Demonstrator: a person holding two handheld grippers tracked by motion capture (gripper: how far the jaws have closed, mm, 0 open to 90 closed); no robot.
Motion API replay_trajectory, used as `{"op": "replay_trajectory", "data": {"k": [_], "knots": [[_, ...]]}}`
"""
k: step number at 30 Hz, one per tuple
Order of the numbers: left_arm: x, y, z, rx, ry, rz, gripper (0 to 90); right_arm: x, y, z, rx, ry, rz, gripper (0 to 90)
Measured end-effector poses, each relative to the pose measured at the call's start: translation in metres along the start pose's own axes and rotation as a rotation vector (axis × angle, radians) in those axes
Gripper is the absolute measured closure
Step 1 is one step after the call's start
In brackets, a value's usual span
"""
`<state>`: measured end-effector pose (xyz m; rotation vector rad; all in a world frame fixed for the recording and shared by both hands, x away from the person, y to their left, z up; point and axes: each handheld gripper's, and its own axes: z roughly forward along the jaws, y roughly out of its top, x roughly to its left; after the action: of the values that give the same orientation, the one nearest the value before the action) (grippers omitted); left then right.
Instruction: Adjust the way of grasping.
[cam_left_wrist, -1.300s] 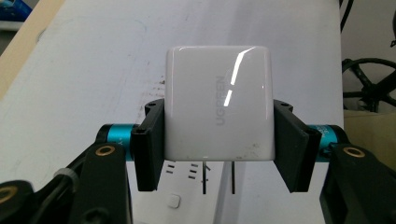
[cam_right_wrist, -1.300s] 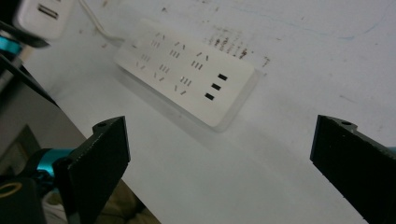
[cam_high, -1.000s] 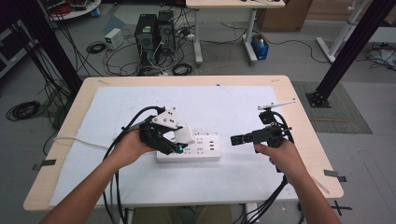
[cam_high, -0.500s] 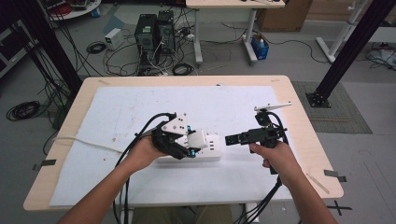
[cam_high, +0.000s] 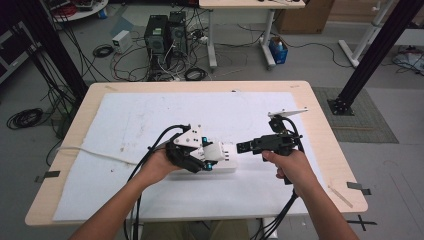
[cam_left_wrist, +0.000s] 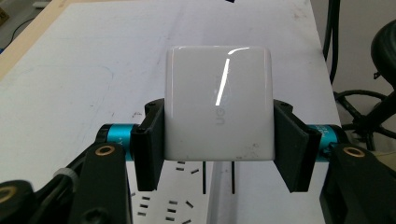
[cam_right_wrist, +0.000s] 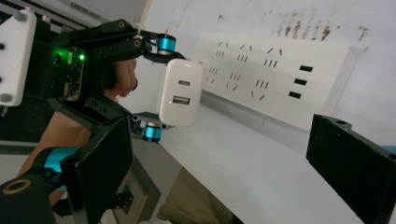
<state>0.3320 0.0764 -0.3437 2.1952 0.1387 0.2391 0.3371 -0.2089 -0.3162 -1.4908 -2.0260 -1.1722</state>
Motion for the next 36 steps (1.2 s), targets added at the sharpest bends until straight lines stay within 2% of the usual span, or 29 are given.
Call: {"op": "replay_trajectory", "data": {"k": [10, 11, 12, 18, 25, 27, 32, 36], "knots": [[-0.001, 0.001, 0.007, -0.035, -0.010, -0.002, 42.5, 0.012, 0.005, 0.020, 0.065, -0.003, -0.003, 6.8], [-0.001, 0.001, 0.007, -0.037, -0.010, -0.003, 42.5, 0.013, 0.006, 0.022, 0.068, -0.005, -0.003, 9.3], [-0.001, 0.001, 0.007, -0.040, -0.008, -0.002, 42.5, 0.013, 0.006, 0.023, 0.068, -0.001, -0.009, 16.4], [0.000, 0.000, 0.007, -0.049, -0.009, 0.003, 42.5, 0.014, 0.011, 0.030, 0.072, 0.016, 0.009, 17.3], [-0.002, 0.000, 0.010, -0.053, -0.013, 0.004, 42.5, 0.017, 0.016, 0.042, 0.114, 0.015, 0.022, 17.9], [-0.003, 0.000, 0.010, -0.055, -0.012, 0.002, 42.5, 0.017, 0.017, 0.044, 0.122, 0.010, 0.023, 23.3], [-0.002, 0.000, 0.010, -0.057, -0.010, 0.001, 42.6, 0.018, 0.019, 0.049, 0.139, 0.013, 0.028, 25.9], [-0.003, 0.000, 0.011, -0.058, -0.008, 0.004, 42.5, 0.018, 0.020, 0.052, 0.143, 0.014, 0.034, 32.4]]}}
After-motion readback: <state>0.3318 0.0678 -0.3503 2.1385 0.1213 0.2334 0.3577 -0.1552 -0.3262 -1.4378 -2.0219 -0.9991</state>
